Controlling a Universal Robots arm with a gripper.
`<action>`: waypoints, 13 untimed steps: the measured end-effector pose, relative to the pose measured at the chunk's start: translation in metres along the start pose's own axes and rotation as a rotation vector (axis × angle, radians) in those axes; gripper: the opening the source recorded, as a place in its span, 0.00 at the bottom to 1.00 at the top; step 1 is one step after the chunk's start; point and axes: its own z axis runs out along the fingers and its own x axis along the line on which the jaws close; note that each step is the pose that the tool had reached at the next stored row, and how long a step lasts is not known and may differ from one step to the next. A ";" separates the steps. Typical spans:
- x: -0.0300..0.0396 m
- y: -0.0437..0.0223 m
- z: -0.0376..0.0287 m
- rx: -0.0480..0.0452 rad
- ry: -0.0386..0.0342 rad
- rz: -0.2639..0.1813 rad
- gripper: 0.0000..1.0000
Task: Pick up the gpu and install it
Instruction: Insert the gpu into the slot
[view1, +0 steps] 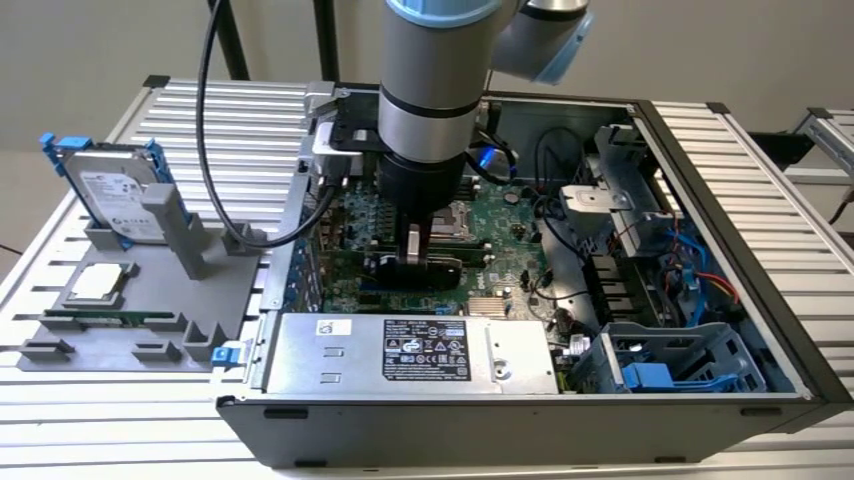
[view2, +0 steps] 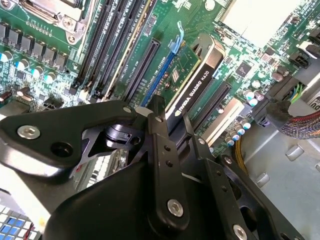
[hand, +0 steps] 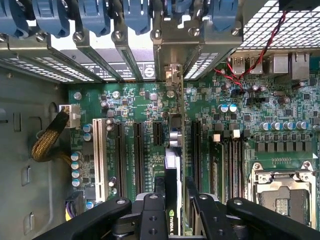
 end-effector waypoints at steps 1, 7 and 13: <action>0.0000 0.0000 0.0006 -0.0001 0.0001 0.000 0.00; 0.0002 -0.0002 0.0063 -0.0003 0.0001 0.000 0.00; 0.0001 -0.0002 0.0065 -0.0002 0.0000 0.000 0.00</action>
